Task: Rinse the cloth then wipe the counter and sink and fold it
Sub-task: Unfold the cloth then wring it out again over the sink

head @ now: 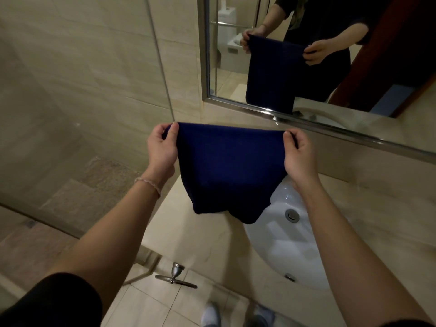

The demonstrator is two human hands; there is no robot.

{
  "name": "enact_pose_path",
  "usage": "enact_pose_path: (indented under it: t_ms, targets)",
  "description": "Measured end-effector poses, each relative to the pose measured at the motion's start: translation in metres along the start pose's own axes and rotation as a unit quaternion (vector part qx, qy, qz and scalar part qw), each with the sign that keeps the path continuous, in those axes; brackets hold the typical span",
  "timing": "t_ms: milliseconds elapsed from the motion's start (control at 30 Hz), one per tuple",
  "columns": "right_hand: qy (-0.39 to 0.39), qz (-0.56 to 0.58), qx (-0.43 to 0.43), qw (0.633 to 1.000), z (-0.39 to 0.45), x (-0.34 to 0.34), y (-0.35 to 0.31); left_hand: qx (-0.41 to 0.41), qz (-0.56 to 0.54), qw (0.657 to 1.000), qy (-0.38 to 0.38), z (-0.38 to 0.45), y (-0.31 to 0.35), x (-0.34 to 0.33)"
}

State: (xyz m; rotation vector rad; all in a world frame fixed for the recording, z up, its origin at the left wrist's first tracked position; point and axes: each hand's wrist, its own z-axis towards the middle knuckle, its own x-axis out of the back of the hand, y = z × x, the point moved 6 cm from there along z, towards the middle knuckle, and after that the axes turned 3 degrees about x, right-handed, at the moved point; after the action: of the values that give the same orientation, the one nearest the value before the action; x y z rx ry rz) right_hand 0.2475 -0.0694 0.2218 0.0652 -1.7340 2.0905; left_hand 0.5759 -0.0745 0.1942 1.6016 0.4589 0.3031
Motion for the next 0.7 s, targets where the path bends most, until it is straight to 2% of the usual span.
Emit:
enact_pose_path:
  t_ms: [300,467,533,600,700]
  targets:
    - [0.046,-0.006,0.111,0.993,0.02,0.002,-0.04,-0.064,-0.067,0.995,-0.023,0.023,0.054,-0.003]
    - [0.044,0.029,0.121,0.991,-0.011,0.004,-0.031,-0.145,-0.014,0.989,-0.001,-0.001,0.064,0.035]
    - [0.025,0.037,0.097,0.994,-0.037,-0.001,-0.013,-0.158,0.057,0.986,-0.001,-0.021,0.051,0.056]
    - [-0.019,0.022,0.052,0.998,-0.072,-0.013,0.016,-0.126,0.151,0.981,-0.004,-0.044,0.012,0.077]
    - [-0.117,-0.01,-0.014,0.993,-0.131,-0.038,0.08,0.027,0.19,0.981,-0.034,-0.082,-0.089,0.112]
